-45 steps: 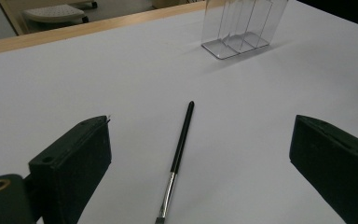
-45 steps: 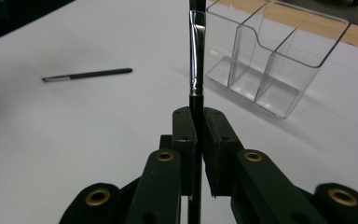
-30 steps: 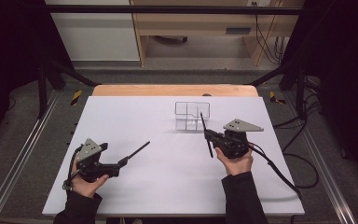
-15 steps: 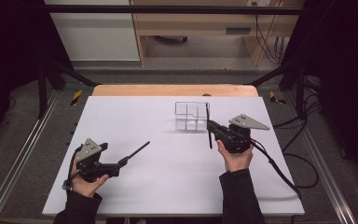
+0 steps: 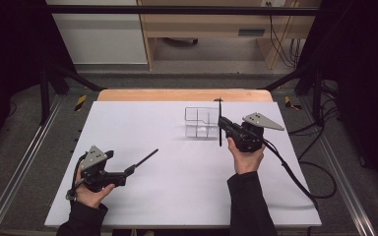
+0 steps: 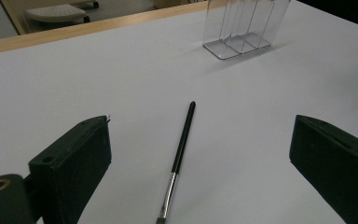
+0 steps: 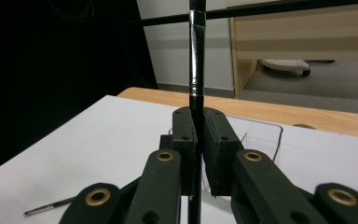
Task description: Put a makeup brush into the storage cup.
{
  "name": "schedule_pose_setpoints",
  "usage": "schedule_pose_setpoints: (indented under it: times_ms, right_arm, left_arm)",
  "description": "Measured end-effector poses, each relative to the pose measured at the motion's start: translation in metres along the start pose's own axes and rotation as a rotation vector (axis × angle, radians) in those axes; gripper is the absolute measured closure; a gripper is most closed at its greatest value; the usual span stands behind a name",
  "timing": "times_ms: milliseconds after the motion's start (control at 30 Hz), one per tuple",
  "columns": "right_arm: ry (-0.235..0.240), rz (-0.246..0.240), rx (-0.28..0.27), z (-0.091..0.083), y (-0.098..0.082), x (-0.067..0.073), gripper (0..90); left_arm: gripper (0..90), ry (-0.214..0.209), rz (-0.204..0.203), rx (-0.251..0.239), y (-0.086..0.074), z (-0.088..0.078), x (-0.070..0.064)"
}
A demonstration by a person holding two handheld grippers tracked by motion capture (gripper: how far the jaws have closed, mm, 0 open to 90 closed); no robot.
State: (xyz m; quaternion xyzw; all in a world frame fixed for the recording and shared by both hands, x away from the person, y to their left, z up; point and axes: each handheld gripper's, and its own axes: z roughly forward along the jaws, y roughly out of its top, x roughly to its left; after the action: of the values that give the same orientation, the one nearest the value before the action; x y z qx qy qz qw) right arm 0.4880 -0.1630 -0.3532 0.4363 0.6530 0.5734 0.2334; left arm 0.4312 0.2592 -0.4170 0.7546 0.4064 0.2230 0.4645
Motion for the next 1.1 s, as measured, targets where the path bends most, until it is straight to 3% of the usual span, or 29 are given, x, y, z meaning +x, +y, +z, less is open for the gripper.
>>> schedule_pose_setpoints:
  times_ms: [500,1100]
  right_arm:
    - [-0.026,-0.018,-0.063,0.020,0.016,0.003,84.5]
    - [-0.051,-0.015,-0.054,0.049,0.025,-0.002,84.4]
  left_arm:
    - [4.5,0.000,-0.002,-0.001,0.000,0.000,0.000]
    - [4.5,0.000,-0.006,-0.007,0.000,-0.001,0.001]
